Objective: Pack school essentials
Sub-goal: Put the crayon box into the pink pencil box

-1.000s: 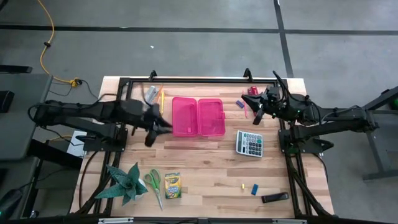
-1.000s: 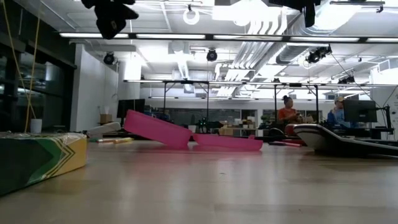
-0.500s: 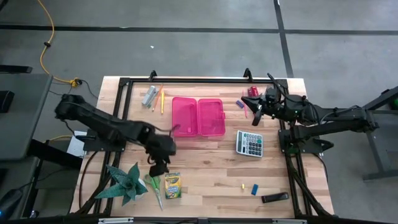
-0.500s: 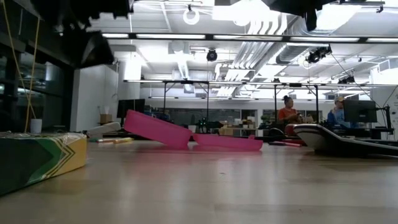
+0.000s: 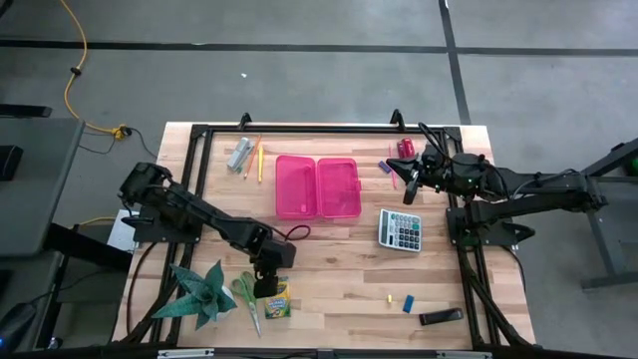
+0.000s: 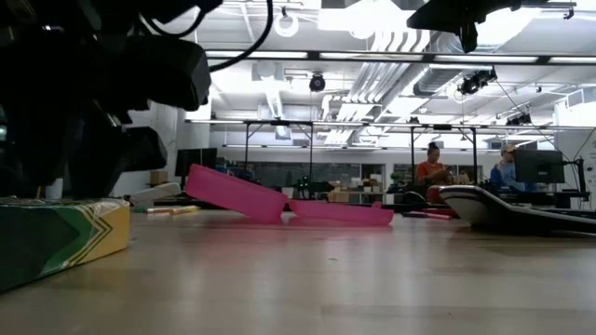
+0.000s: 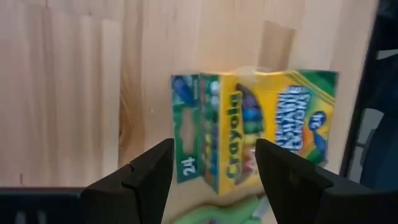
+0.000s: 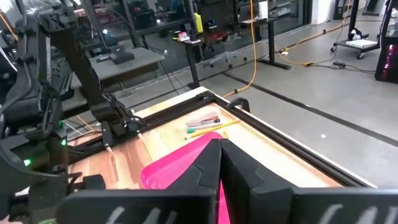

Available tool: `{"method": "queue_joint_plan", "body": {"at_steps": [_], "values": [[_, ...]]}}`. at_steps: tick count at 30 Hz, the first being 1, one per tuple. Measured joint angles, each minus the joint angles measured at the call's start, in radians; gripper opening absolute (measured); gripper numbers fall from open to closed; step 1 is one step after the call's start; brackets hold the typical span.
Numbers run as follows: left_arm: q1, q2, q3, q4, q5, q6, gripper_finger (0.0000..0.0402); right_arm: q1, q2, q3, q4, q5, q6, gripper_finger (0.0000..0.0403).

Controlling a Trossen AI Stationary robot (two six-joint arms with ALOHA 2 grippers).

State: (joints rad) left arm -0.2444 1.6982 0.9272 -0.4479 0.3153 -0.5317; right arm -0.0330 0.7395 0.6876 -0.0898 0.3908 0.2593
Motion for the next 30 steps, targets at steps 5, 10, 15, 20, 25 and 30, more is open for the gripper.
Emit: {"method": "queue_joint_plan", "body": {"at_steps": [5,10,15,20,25,30], "values": [[-0.002,0.018,0.0,0.031,0.001,0.0,0.0213,0.0,0.0,0.0,0.0,0.0,-0.017,0.0],[-0.006,0.018,0.0,0.056,0.023,-0.026,0.0213,0.0,0.0,0.0,0.0,0.0,-0.017,0.0],[-0.029,0.018,-0.011,0.057,0.007,-0.027,0.0196,0.0,0.0,0.0,0.0,0.02,-0.017,0.0],[-0.034,0.019,-0.013,0.065,-0.001,-0.026,0.0172,0.0,0.0,0.0,0.0,0.029,-0.029,0.0],[-0.038,0.029,-0.013,0.077,-0.005,-0.016,0.0149,0.0,0.0,0.0,0.0,0.03,-0.033,0.0],[-0.037,0.064,-0.011,0.118,0.055,-0.023,0.01,0.0,0.0,0.0,0.0,0.031,-0.033,0.0]]}}
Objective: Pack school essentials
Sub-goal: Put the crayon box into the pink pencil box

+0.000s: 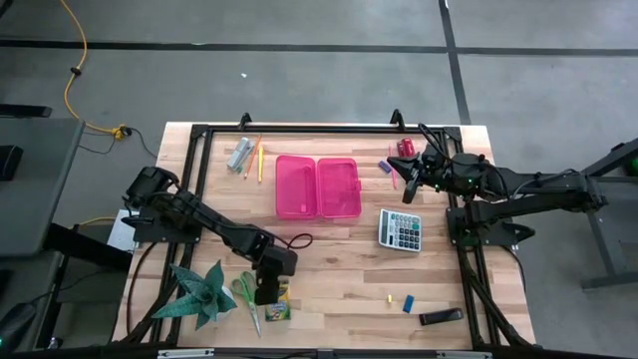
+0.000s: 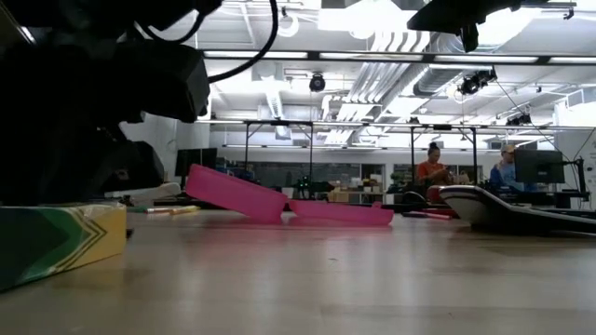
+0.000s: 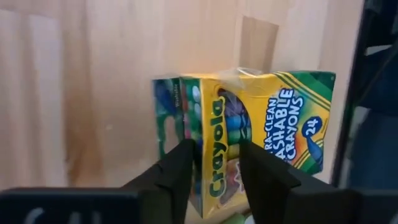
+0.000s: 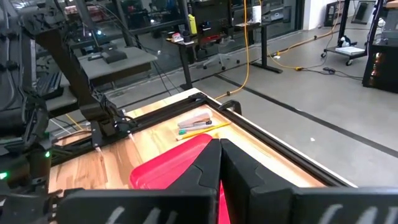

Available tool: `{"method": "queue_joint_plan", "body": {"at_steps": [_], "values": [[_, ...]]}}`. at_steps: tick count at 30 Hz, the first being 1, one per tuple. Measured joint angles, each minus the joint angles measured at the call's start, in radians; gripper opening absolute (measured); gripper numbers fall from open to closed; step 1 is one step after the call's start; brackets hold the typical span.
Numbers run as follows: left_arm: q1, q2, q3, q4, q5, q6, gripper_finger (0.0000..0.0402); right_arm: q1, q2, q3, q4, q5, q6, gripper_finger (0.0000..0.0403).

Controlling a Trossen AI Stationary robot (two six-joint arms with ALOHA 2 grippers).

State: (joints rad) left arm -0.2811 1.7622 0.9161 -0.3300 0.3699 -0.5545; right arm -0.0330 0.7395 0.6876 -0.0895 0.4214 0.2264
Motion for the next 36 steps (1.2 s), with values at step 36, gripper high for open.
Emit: {"method": "queue_joint_plan", "body": {"at_steps": [36], "values": [[0.661,-0.617,0.012,-0.002,-0.494,-0.016,0.0,0.0,0.0,0.0,-0.004,0.0,0.004,0.0]]}}
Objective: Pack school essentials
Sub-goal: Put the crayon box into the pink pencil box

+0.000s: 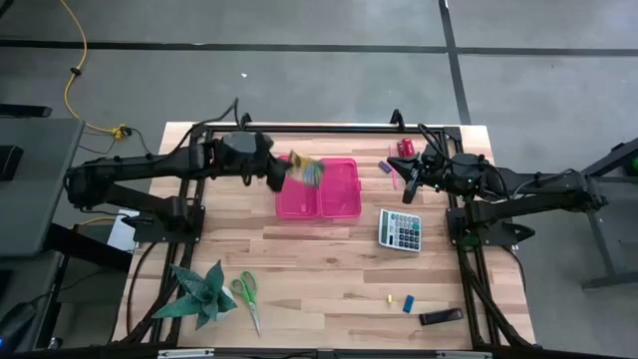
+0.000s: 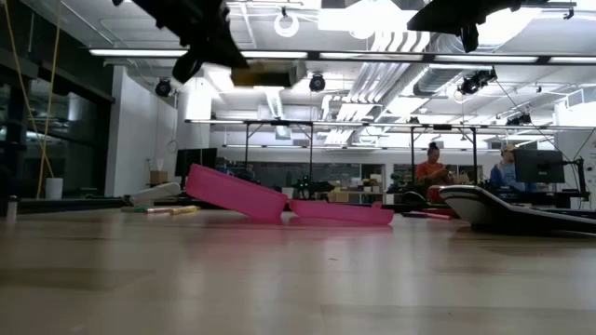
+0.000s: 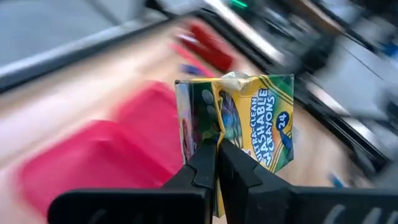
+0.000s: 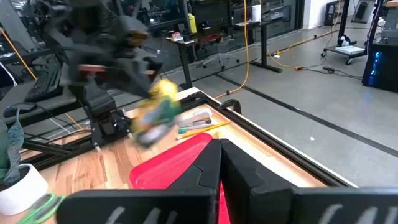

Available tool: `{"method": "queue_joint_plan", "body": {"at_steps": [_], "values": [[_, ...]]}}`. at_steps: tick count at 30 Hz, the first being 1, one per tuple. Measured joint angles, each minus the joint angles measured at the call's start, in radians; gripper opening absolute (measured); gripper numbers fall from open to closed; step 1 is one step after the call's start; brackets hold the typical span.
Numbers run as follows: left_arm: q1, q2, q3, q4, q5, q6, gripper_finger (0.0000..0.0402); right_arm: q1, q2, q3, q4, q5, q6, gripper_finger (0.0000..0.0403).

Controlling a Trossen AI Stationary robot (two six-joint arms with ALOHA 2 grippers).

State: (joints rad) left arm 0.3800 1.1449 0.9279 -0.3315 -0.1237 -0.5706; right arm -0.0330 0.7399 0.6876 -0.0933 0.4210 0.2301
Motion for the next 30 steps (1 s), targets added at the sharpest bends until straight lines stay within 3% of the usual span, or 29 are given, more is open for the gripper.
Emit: {"method": "queue_joint_plan", "body": {"at_steps": [4,9,18,30], "values": [[0.049,0.055,-0.058,-0.001,-0.076,-0.169,0.0,0.0,0.0,0.0,0.0,0.0,0.005,0.0],[0.051,0.152,-0.15,0.02,-0.086,-0.41,0.0,0.0,0.0,0.0,0.0,0.017,-0.003,0.0],[0.08,0.307,-0.153,0.156,-0.126,-0.456,0.0,0.0,0.0,0.0,0.0,0.05,0.002,0.0],[0.105,0.334,-0.151,0.09,-0.123,-0.429,0.0001,0.0,0.0,0.0,0.0,0.049,0.016,0.0]]}}
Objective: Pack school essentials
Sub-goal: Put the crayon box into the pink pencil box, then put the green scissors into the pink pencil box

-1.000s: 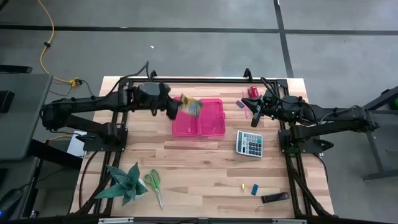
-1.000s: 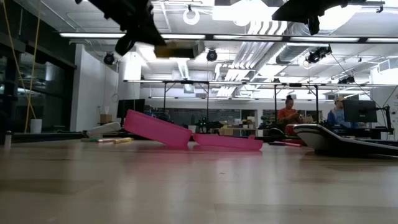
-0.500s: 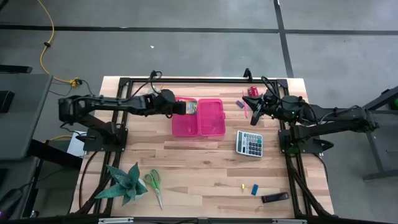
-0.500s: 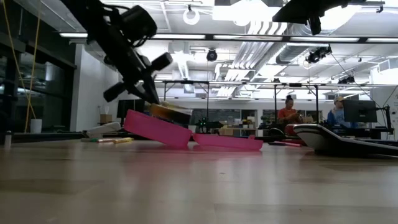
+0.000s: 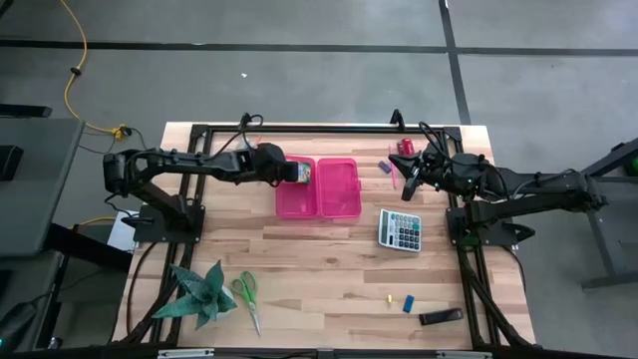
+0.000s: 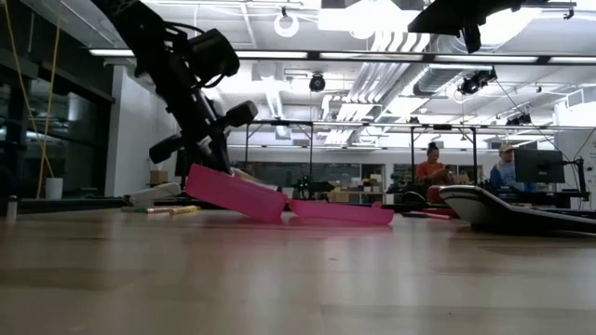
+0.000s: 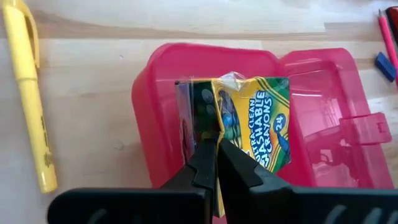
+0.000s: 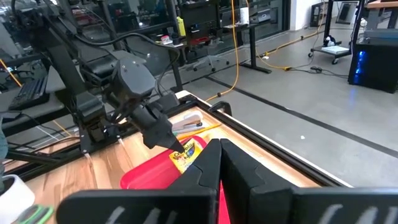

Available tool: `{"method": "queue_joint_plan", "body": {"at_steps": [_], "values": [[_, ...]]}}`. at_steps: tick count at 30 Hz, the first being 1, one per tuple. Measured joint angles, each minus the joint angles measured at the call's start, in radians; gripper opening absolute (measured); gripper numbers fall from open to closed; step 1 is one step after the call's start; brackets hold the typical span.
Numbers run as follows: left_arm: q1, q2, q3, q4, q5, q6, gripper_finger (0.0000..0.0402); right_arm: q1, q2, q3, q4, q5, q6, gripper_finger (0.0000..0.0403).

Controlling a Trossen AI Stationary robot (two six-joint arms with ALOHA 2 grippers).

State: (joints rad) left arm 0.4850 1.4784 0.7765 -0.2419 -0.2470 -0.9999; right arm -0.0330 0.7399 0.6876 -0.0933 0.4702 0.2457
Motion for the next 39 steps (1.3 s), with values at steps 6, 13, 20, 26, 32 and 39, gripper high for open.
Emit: {"method": "queue_joint_plan", "body": {"at_steps": [6,13,20,26,32,39], "values": [[0.0,0.0,0.0,-0.001,0.0,0.019,0.0011,0.0,0.0,0.0,0.0,0.0,0.007,0.0],[0.0,-0.012,0.0,-0.034,0.008,0.035,0.0084,0.0,0.0,0.0,0.0,0.0,0.007,0.0],[0.026,-0.127,0.0,0.029,0.054,0.095,0.016,0.0,0.0,0.0,0.0,-0.001,0.007,0.0],[0.007,-0.342,0.0,0.229,0.228,0.291,0.0185,0.0,0.0,0.0,0.036,-0.001,0.008,0.0001],[-0.157,-0.564,0.0,0.454,0.322,0.535,0.018,0.0,0.0,0.0,0.105,-0.008,-0.019,0.002],[-0.385,-0.663,0.0,0.47,0.148,0.71,0.0167,0.0,0.0,0.0,0.108,-0.014,-0.019,0.0069]]}}
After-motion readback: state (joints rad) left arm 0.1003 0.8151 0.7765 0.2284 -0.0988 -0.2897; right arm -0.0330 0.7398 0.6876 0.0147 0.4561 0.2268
